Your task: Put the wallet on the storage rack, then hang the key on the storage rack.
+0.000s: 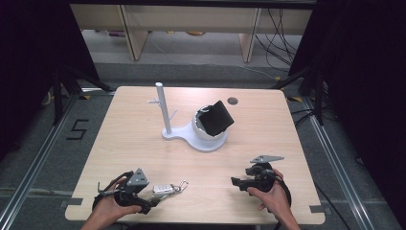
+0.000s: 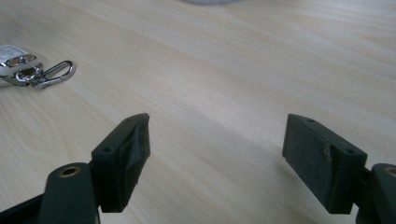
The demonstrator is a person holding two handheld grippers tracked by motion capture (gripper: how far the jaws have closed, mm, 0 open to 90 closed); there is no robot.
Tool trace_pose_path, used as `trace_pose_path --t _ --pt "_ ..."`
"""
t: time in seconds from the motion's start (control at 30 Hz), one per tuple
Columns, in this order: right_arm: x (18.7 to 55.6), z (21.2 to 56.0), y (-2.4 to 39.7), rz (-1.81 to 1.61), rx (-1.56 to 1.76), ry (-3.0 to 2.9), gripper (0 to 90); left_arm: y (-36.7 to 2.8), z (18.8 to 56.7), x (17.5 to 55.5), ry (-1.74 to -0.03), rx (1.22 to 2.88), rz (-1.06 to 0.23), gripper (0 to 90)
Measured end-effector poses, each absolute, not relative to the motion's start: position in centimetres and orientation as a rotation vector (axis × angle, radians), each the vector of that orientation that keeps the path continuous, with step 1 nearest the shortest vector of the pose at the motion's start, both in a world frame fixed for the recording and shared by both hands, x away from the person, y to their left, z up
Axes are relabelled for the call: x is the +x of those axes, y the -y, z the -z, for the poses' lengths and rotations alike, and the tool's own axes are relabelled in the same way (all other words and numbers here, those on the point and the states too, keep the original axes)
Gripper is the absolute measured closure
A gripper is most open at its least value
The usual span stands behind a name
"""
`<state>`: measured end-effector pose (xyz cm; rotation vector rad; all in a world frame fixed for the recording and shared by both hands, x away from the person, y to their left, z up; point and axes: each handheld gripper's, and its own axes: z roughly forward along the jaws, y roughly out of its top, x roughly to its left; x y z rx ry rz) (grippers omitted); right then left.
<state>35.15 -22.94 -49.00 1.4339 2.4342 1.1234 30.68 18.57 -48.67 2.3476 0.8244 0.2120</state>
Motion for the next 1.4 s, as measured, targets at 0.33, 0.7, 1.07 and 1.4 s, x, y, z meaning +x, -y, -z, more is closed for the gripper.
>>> trace_pose_path --t 0.33,0.7,1.07,1.4 --pt "33.6 49.0 23.1 -1.086 1.446 -2.447 23.9 -18.5 48.7 30.6 -0.832 2.33 -0.22 23.1" --pt "33.3 49.4 23.2 -1.096 1.416 -2.429 23.7 -17.6 47.9 30.7 -0.783 2.341 -0.243 23.0" --pt "33.2 49.2 23.2 -1.092 1.404 -2.452 24.1 -14.4 47.3 32.4 -0.724 2.419 -0.222 24.3" --pt "33.2 49.2 23.3 -1.118 1.389 -2.468 24.4 -10.0 47.2 34.7 -0.648 2.612 -0.116 36.0"
